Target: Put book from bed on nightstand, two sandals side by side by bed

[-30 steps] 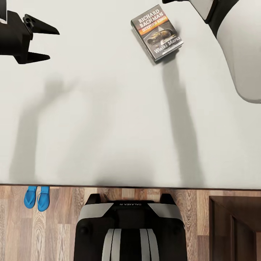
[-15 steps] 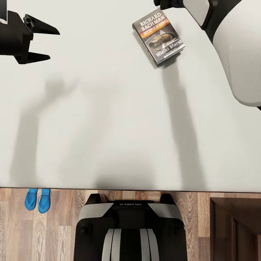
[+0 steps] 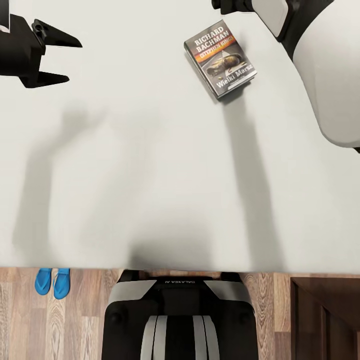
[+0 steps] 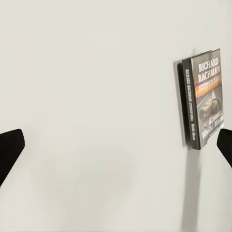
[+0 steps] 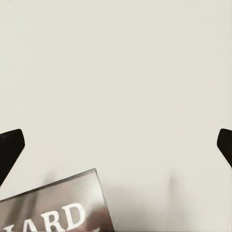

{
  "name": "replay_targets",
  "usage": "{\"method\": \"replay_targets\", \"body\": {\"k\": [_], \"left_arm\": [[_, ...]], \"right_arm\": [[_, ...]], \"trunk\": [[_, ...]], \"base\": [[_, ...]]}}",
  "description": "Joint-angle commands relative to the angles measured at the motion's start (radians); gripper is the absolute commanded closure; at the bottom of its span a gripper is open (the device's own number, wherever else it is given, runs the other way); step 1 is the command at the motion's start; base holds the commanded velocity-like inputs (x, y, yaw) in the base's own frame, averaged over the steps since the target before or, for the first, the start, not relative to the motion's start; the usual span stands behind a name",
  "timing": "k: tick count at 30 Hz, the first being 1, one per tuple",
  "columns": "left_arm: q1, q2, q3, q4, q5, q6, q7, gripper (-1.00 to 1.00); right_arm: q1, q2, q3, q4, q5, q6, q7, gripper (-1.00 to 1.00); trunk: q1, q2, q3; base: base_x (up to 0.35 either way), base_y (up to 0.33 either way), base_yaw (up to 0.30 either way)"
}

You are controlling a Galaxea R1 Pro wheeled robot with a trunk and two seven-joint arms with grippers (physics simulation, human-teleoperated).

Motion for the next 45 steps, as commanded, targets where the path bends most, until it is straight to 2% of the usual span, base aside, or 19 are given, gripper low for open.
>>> {"method": "replay_targets", "body": {"k": [1, 10, 12, 15, 27, 45], "left_arm": [[-0.001, 0.001, -0.001, 0.0, 0.009, 0.001, 0.01, -1.0], [-0.001, 0.001, -0.001, 0.0, 0.009, 0.001, 0.01, -1.0], [-0.001, 0.001, -0.001, 0.0, 0.009, 0.001, 0.01, -1.0], [-0.001, 0.001, -0.002, 0.0, 0.009, 0.001, 0.01, -1.0], [0.0, 0.001, -0.003, 0.0, 0.009, 0.001, 0.01, -1.0], [0.0, 0.002, -0.005, 0.0, 0.009, 0.001, 0.01, -1.0]], "right_arm": [[0.0, 0.0, 0.006, -0.001, 0.002, 0.006, 0.0, -1.0], [0.015, -0.001, 0.005, -0.002, 0.001, -0.001, -0.006, -1.0], [0.045, 0.002, 0.007, -0.004, 0.0, -0.111, -0.008, -1.0], [0.054, 0.004, 0.008, -0.003, 0.002, -0.13, -0.008, -1.0], [0.092, 0.009, 0.009, -0.002, 0.002, -0.148, -0.022, -1.0], [0.097, 0.011, 0.004, 0.001, -0.004, -0.144, -0.056, -1.0]], "trunk": [[0.0, 0.0, 0.0], [0.0, 0.0, 0.0], [0.0, 0.0, 0.0], [0.0, 0.0, 0.0], [0.0, 0.0, 0.0], [0.0, 0.0, 0.0]], "base": [[0.153, 0.002, 0.0], [0.072, 0.001, 0.0], [0.005, 0.0, 0.0], [0.002, 0.0, 0.0], [0.0, 0.0, 0.0], [0.0, 0.0, 0.0]]}}
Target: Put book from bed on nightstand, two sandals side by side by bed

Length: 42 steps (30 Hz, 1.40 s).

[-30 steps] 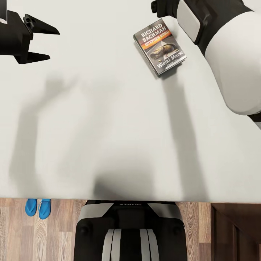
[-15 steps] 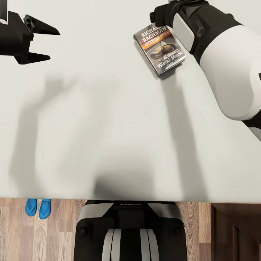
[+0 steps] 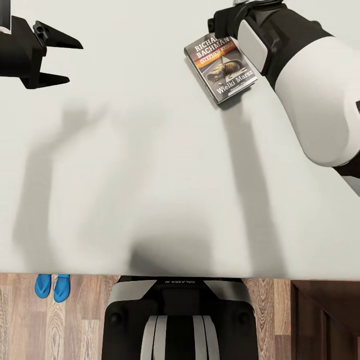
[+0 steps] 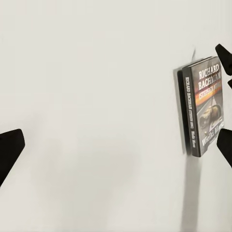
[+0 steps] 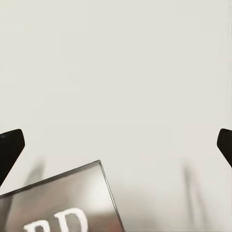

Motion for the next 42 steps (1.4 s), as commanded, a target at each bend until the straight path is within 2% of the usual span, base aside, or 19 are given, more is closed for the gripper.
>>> {"method": "replay_targets", "body": {"k": [1, 6, 8, 9, 15, 24, 42], "left_arm": [[-0.001, 0.001, -0.001, 0.0, 0.009, 0.001, 0.01, -1.0], [0.0, 0.0, -0.001, 0.0, 0.009, 0.001, 0.01, -1.0], [0.0, 0.0, -0.002, 0.0, 0.009, 0.001, 0.01, -1.0], [0.0, -0.001, -0.003, 0.0, 0.009, 0.001, 0.01, -1.0], [0.0, -0.001, -0.003, 0.0, 0.009, 0.001, 0.01, -1.0], [0.001, -0.001, -0.004, 0.0, 0.009, 0.002, 0.01, -1.0], [0.001, -0.001, -0.005, 0.0, 0.009, 0.003, 0.01, -1.0]], "right_arm": [[0.0, 0.0, 0.004, -0.001, 0.0, 0.011, -0.004, -1.0], [0.0, 0.0, -0.016, 0.001, -0.011, 0.026, -0.005, -1.0], [0.0, 0.0, -0.035, 0.001, -0.02, 0.032, -0.005, -1.0], [0.0, 0.0, -0.073, 0.002, -0.032, 0.038, -0.006, -1.0], [0.0, 0.001, -0.104, 0.002, -0.039, 0.041, -0.009, -1.0], [0.0, 0.003, -0.12, 0.002, -0.041, 0.042, -0.011, -1.0], [0.01, 0.005, -0.123, 0.005, -0.041, 0.042, -0.011, -1.0]], "trunk": [[0.0, 0.0, 0.0], [0.0, 0.0, 0.0], [0.0, 0.0, 0.0], [0.0, 0.0, 0.0], [0.0, 0.0, 0.0], [0.0, 0.0, 0.0], [0.0, 0.0, 0.0]], "base": [[0.0, 0.0, 0.0], [0.0, 0.0, 0.0], [0.0, 0.0, 0.0], [0.0, 0.0, 0.0], [0.0, 0.0, 0.0], [0.0, 0.0, 0.0], [0.0, 0.0, 0.0]]}}
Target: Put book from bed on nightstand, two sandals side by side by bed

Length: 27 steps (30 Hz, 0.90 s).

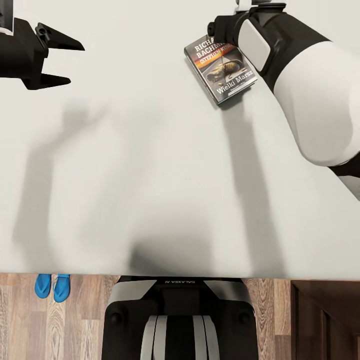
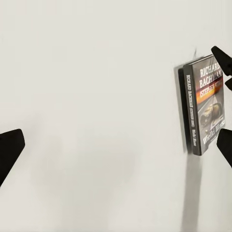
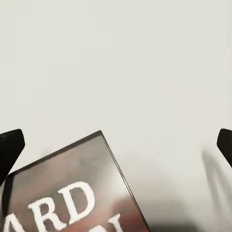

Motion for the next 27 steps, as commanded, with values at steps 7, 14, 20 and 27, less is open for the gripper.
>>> {"method": "replay_targets", "body": {"k": [7, 14, 20, 27], "left_arm": [[-0.001, 0.002, -0.001, 0.0, 0.009, 0.001, 0.01, -1.0], [-0.001, 0.001, 0.001, 0.0, 0.009, 0.001, 0.01, -1.0], [-0.001, 0.001, 0.001, 0.0, 0.009, 0.0, 0.01, -1.0], [-0.001, 0.001, 0.001, 0.0, 0.009, 0.0, 0.01, -1.0]], "right_arm": [[0.002, 0.0, 0.004, 0.003, -0.003, 0.006, -0.004, -1.0], [0.002, 0.0, 0.004, 0.004, -0.003, 0.006, -0.004, -1.0], [0.002, -0.001, 0.004, 0.004, -0.003, 0.006, -0.004, -1.0], [0.002, -0.001, 0.004, 0.004, -0.004, 0.006, -0.004, -1.0]], "trunk": [[0.0, 0.0, 0.0], [0.0, 0.0, 0.0], [0.0, 0.0, 0.0], [0.0, 0.0, 0.0]], "base": [[-0.086, 0.0, 0.0], [-0.173, 0.0, 0.0], [-0.048, 0.0, 0.0], [-0.024, 0.0, 0.0]]}}
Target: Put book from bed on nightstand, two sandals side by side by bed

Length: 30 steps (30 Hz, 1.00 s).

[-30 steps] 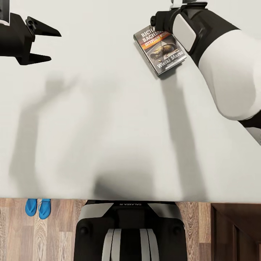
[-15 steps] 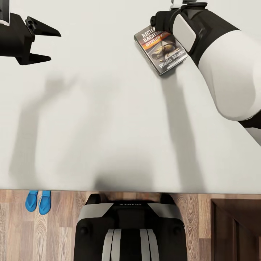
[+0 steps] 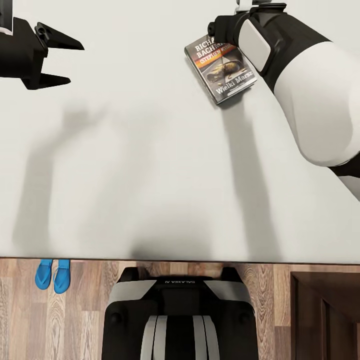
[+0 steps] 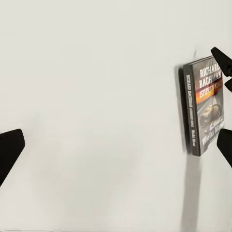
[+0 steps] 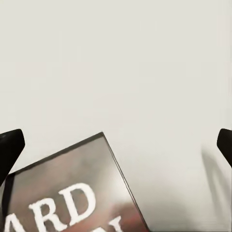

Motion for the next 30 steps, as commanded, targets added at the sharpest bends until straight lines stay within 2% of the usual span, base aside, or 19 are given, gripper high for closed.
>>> {"method": "replay_targets", "body": {"k": [1, 9, 30], "left_arm": [[-0.001, 0.001, -0.001, 0.0, 0.009, 0.001, 0.01, -1.0], [-0.001, 0.001, 0.0, 0.0, 0.009, 0.001, 0.01, -1.0], [-0.001, -0.003, 0.001, 0.0, 0.009, 0.001, 0.01, -1.0]], "right_arm": [[0.001, 0.0, 0.007, 0.007, -0.006, 0.005, -0.004, -1.0], [0.001, 0.0, 0.006, 0.006, -0.006, 0.005, -0.004, -1.0], [0.001, -0.001, 0.006, 0.006, -0.006, 0.005, -0.004, -1.0]], "trunk": [[0.0, 0.0, 0.0], [0.0, 0.0, 0.0], [0.0, 0.0, 0.0]], "base": [[-0.113, 0.0, 0.0], [-0.228, 0.0, 0.0], [-0.322, 0.0, 0.0]]}}
